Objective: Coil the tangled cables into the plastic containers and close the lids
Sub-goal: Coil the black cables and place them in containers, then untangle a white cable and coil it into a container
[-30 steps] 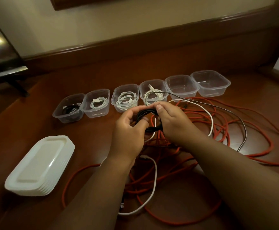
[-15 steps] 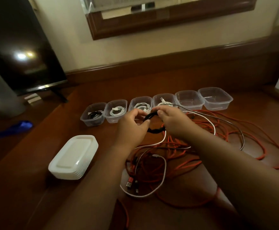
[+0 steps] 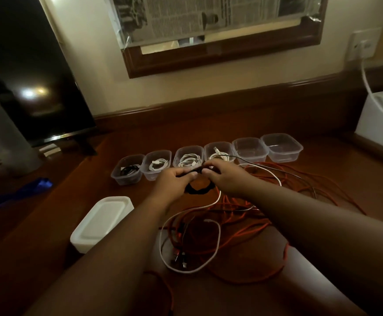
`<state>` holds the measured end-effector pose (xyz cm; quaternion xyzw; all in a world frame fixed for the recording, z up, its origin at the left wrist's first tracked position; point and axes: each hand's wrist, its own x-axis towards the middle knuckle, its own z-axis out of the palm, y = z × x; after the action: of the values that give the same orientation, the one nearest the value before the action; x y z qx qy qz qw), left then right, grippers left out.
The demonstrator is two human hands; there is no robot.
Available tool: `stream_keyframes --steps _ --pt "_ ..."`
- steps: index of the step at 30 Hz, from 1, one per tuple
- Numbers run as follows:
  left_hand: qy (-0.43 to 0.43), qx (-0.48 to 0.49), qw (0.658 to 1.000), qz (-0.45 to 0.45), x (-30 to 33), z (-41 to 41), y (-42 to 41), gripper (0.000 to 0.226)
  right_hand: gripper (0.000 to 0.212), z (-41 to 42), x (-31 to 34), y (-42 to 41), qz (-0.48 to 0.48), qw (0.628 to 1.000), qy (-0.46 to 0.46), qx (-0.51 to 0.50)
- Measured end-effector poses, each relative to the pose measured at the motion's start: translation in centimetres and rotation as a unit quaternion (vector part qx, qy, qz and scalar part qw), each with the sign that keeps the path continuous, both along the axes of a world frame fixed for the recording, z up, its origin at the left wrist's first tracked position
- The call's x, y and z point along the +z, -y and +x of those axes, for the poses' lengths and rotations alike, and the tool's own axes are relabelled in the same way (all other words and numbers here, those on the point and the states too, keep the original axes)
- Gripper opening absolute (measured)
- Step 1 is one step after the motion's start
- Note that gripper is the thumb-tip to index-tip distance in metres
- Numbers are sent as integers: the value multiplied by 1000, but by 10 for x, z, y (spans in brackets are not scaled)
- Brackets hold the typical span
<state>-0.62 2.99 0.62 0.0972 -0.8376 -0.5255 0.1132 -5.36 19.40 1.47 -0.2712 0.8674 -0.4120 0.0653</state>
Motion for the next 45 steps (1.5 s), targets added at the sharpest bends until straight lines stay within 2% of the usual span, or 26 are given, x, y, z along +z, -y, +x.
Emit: stream_keyframes --steps 2,4,7,9,13,16,24,28,30,32,35,40,45 --pt "-3 49 999 21 -5 -15 15 19 36 -6 -7 0 25 1000 1 3" --pt "-1 116 992 58 -8 -34 38 31 40 -11 -12 3 90 996 -14 23" --pt "9 192 972 138 -11 -63 77 32 53 -22 -20 16 220 970 -83 67" --pt "15 220 967 132 -12 -78 99 34 58 -27 -28 26 261 954 -99 106" --pt "30 244 968 -53 -16 -98 133 30 56 -32 -54 36 279 942 -68 176" --pt "66 252 943 -207 -20 -113 156 24 62 -36 -71 37 275 937 -78 199" --pt "120 174 915 -342 -14 -128 144 14 66 -40 -80 37 240 947 -87 197" --pt "137 136 888 -418 -11 -122 135 22 68 -41 -77 31 204 955 -52 208" --pt "121 134 893 -412 -7 -111 130 22 63 -40 -73 28 192 958 -52 209" --pt "80 123 908 -392 -3 -95 118 17 46 -37 -70 28 195 956 -65 208" --pt "37 51 928 -367 -1 -66 97 18 27 -30 -67 28 180 963 -84 184" --pt "126 -108 953 -253 -7 0 63 36 27 -9 -34 23 140 975 -147 91" --pt "68 -79 992 -71 18 46 42 41 30 18 14 12 114 977 -181 17"
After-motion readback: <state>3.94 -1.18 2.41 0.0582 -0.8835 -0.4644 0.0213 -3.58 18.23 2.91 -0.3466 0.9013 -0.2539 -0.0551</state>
